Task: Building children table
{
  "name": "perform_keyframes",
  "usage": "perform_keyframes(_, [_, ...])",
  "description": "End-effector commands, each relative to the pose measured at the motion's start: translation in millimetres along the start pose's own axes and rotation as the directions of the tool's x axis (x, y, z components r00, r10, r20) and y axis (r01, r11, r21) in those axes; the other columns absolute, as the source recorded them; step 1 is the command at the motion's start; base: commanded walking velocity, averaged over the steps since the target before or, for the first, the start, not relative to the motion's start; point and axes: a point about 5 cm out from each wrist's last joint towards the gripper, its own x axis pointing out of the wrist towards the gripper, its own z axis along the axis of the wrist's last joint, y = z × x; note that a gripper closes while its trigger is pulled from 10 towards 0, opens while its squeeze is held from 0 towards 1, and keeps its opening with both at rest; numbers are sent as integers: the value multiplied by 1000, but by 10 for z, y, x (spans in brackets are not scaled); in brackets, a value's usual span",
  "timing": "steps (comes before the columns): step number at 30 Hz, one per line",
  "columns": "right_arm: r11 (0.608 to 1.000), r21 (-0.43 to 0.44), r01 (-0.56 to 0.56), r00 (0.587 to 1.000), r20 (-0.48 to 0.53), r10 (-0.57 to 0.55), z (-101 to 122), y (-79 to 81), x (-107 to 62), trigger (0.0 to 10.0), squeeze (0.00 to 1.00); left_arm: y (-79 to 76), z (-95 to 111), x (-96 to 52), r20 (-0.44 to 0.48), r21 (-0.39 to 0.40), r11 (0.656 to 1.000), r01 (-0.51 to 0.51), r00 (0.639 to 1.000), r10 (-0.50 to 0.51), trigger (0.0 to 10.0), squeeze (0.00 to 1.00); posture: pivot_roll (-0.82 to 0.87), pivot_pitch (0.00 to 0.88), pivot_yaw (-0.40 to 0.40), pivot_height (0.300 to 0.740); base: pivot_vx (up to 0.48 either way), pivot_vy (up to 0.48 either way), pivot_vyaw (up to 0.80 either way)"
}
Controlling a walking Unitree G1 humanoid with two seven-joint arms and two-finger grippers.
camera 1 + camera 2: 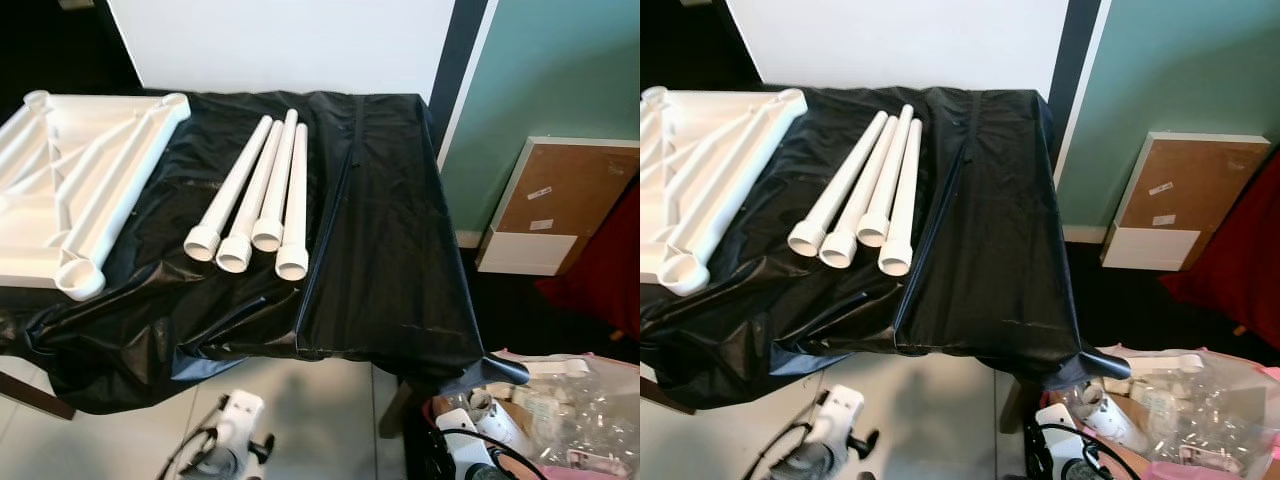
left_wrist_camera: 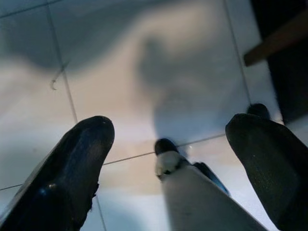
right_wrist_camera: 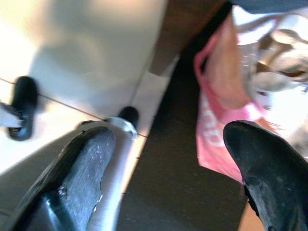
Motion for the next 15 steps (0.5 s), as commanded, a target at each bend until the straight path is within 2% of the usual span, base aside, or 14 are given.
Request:
perform_keyframes(1, [1000,-5,-14,1000,-28,14,-88,32,-21,10000,0,-76,-116,-21,-39,-14,999,29,999,-29,10000,0,-70,0,6,740,0,0,0])
perform_keyframes(15, [1000,7,12,999,-42,-12,-117,-63,-35,10000,0,-61,-131,-24,-47,-33,999,13,999,-15,10000,0,-63,0,-2,740,0,0,0])
